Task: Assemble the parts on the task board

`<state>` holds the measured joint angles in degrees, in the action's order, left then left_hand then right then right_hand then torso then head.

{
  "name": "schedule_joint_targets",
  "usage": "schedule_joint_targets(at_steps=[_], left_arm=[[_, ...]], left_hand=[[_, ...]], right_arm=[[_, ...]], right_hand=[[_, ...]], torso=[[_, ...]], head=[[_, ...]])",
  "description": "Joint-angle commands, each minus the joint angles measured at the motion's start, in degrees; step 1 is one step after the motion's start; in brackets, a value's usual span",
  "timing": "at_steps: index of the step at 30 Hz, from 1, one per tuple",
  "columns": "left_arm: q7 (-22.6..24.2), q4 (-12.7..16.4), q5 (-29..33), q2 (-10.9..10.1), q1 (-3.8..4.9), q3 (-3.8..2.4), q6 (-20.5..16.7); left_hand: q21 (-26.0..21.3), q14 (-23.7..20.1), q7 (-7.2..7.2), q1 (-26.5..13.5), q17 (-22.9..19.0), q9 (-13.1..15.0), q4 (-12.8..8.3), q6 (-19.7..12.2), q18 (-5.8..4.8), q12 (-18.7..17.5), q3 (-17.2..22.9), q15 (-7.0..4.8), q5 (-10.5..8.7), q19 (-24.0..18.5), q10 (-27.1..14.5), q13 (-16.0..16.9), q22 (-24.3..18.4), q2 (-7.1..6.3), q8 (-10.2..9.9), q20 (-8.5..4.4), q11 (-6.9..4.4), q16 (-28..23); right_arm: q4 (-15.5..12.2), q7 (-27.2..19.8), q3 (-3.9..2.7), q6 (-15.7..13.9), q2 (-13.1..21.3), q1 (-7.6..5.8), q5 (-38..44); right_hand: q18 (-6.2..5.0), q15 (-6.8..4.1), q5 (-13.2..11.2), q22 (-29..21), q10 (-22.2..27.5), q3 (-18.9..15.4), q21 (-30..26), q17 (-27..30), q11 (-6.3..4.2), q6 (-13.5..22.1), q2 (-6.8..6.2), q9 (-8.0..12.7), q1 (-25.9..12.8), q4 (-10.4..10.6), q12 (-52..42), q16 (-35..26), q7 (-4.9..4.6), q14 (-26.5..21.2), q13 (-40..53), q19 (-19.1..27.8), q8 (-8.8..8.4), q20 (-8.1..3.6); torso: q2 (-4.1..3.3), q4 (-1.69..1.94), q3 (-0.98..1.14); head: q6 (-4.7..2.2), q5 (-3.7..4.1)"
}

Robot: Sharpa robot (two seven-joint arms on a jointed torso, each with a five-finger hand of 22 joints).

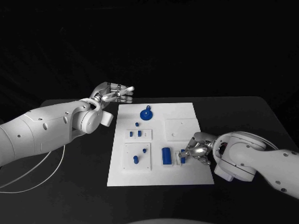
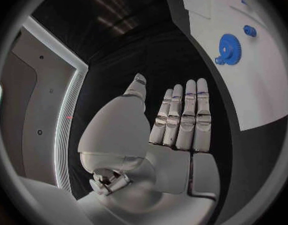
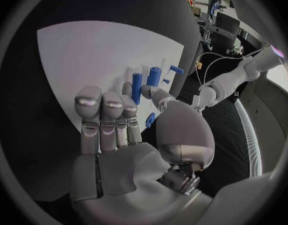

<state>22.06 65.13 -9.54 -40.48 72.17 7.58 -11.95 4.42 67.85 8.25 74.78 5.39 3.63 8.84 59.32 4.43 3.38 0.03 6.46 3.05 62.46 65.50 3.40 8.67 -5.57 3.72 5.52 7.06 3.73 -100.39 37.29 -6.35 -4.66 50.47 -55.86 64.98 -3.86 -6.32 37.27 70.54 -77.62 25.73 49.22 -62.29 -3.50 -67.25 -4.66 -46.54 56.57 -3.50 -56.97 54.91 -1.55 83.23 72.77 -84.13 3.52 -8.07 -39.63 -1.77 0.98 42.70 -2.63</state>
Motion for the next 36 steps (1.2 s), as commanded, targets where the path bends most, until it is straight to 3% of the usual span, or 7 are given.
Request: schedule_joint_targets(at_steps=[1,16,18,20,23,29,36], left_arm=[[0.4,0.0,0.4,0.2,-0.05,-0.03,1.0],[0.4,0.0,0.4,0.4,-0.11,-0.02,1.3],[0.3,0.0,0.4,0.4,-0.13,-0.02,1.4],[0.3,0.0,0.4,0.4,-0.15,-0.02,1.6],[0.3,0.0,0.5,0.4,-0.18,-0.02,1.8],[0.3,0.0,0.5,0.5,-0.2,-0.02,1.8],[0.3,-0.1,0.5,0.4,-0.23,-0.02,1.8]], left_hand=[[0.1,-0.4,0.02,0.0,0.1,0.0,0.0,-0.4,-0.74,0.0,-0.1,0.09,0.26,0.4,-0.1,0.1,-0.2,0.28,-0.2,0.16,0.23,-0.2],[0.2,-0.4,0.01,0.0,0.1,0.0,-0.6,-0.5,-0.73,0.0,-0.1,0.09,0.3,0.4,-0.1,0.1,-0.4,0.66,-0.1,0.16,0.23,-0.2],[0.2,-0.3,0.01,0.0,0.1,0.0,-1.1,-0.4,-0.72,0.0,-0.2,0.09,0.27,0.5,-0.1,0.1,-0.4,1.02,-0.1,0.16,0.23,-0.2],[0.2,-0.3,0.01,0.0,0.1,0.0,-1.1,-0.4,-0.72,0.0,-0.2,0.09,0.27,0.5,-0.1,0.1,-0.4,1.02,-0.1,0.16,0.23,-0.2],[0.2,-0.4,-0.01,-0.1,0.1,0.0,-1.3,-0.5,-0.73,0.0,-0.2,0.09,0.34,0.4,-0.1,0.1,-0.5,1.21,-0.1,0.16,0.22,-0.2],[0.2,-0.4,-0.01,0.0,0.1,0.0,-1.5,-0.4,-0.73,0.0,-0.2,0.1,0.34,0.4,-0.2,0.1,-0.6,1.32,-0.1,0.16,0.24,-0.2],[0.2,-0.4,-0.01,0.0,0.1,0.0,-1.5,-0.4,-0.73,0.0,-0.2,0.1,0.34,0.4,-0.2,0.1,-0.6,1.32,-0.1,0.16,0.24,-0.2]], right_arm=[[0.0,-0.1,0.0,2.0,-0.3,0.01,-0.4],[1.2,-0.1,0.13,2.8,-1.7,0.09,0.0],[1.3,-0.1,0.15,2.9,-1.9,0.15,0.0],[1.6,-0.1,0.17,2.8,-2.1,0.2,0.1],[2.0,-0.2,0.18,2.8,-2.2,0.25,0.2],[2.5,-0.2,0.18,2.9,-2.4,0.28,0.1],[2.9,-0.2,0.19,3.0,-2.7,0.29,0.0]], right_hand=[[-0.9,-0.41,-0.8,-0.1,-0.5,9.3,-0.3,0.1,-0.11,0.0,0.48,0.0,0.8,-10.0,0.3,-0.2,-0.03,0.1,-0.1,-3.1,0.2,0.14],[-0.88,-0.29,-10.7,-0.3,-0.7,6.2,-0.5,0.1,-0.08,0.4,1.67,-0.7,1.9,-9.7,0.3,-0.3,0.33,0.2,-0.3,-3.1,0.23,0.26],[-0.86,-0.29,-13.2,-0.3,-0.7,5.8,-0.6,0.1,-0.11,0.6,1.82,-0.8,2.0,-9.5,0.3,-0.3,0.52,0.2,-0.3,-3.1,0.21,0.28],[-0.82,-0.33,-18.5,-0.4,-0.7,4.7,-0.6,0.1,-0.21,0.7,1.99,-0.6,2.3,-9.1,0.2,-0.3,0.98,0.3,-0.3,-3.1,0.18,0.26],[-0.78,-0.36,-21.1,-0.5,-0.7,4.0,-0.7,0.2,-0.27,0.6,2.15,0.0,2.8,-8.7,0.0,-0.3,1.17,0.3,-0.2,-3.1,0.16,0.21],[-0.73,-0.38,-22.1,-0.6,-0.6,3.5,-0.7,0.3,-0.29,0.4,2.05,1.2,3.1,-8.2,0.1,-0.5,1.27,0.2,-0.4,-3.1,0.19,0.17],[-0.68,-0.41,-25.6,-0.7,-0.6,3.0,-0.7,0.3,-0.36,0.1,2.01,2.2,3.2,-7.5,0.0,-0.4,1.47,0.3,-0.4,-3.1,0.14,0.14]], torso=[[-0.01,0.01,-0.01],[-0.05,0.01,0.04],[-0.06,-0.01,0.07],[-0.02,0.03,0.06],[-0.01,0.02,-0.01],[0.04,0.03,0.0],[0.0,0.02,0.01]], head=[[0.24,0.09],[0.28,-0.63],[0.24,-0.73],[0.11,-0.71],[0.23,-0.91],[0.13,-1.75],[0.48,-1.8]])
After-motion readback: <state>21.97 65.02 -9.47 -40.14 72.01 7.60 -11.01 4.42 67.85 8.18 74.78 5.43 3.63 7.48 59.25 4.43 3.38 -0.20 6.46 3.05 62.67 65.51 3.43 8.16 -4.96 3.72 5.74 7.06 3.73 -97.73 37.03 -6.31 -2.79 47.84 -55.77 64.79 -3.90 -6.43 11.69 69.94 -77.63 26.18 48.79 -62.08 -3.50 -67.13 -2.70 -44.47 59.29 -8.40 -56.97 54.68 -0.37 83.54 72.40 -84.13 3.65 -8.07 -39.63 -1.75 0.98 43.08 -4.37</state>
